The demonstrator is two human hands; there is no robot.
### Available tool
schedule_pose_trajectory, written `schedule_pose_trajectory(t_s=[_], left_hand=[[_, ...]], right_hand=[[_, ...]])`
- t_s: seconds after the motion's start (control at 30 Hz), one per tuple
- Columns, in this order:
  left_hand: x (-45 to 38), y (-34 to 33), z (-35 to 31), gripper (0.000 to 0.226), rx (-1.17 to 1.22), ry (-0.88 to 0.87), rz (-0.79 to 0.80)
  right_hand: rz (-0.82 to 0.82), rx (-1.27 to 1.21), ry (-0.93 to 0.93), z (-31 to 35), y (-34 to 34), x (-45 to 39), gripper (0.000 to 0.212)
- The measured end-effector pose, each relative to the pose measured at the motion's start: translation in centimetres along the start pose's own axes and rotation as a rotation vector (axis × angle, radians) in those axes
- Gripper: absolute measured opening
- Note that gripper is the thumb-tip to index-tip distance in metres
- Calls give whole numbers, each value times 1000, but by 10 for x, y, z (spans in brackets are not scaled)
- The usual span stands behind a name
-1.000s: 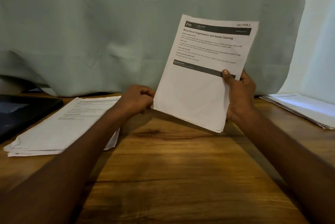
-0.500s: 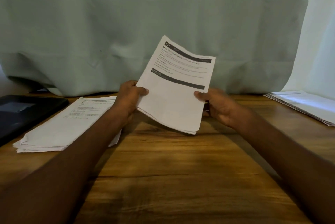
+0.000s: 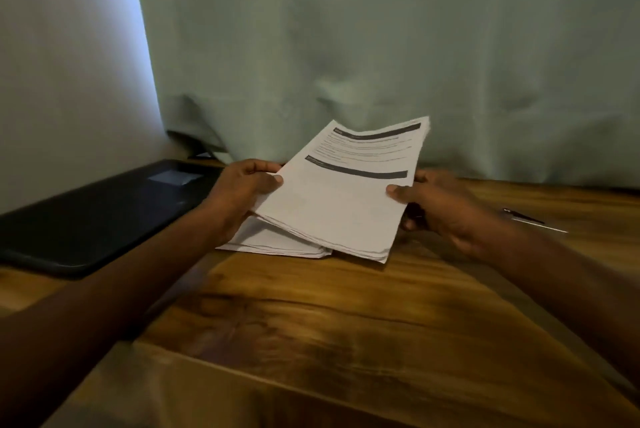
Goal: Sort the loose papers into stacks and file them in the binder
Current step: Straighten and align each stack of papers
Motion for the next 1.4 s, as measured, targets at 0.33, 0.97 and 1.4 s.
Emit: schedule_pose_trajectory(t_s=[0.33, 0.97, 1.4], left_hand=[[-16, 98, -13, 16, -494, -176, -340], [-15, 70, 8, 29, -928, -179, -172], [-22, 71, 20, 39, -935, -129, -153]], right_hand=[[-217, 127, 29, 16, -96, -55, 32], [-236, 589, -18, -4, -107, -31, 28], [-100, 210, -72, -5, -110, -34, 42]])
Point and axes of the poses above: each hand's wrist, its own x-axis away from the middle knuckle, its own y-axis out of the back of the hand, z = x × y, the point moved 9 cm from there along -x, towards the middle knuckle, and after that the axes turned 4 degrees about x, right-handed, at the moved point
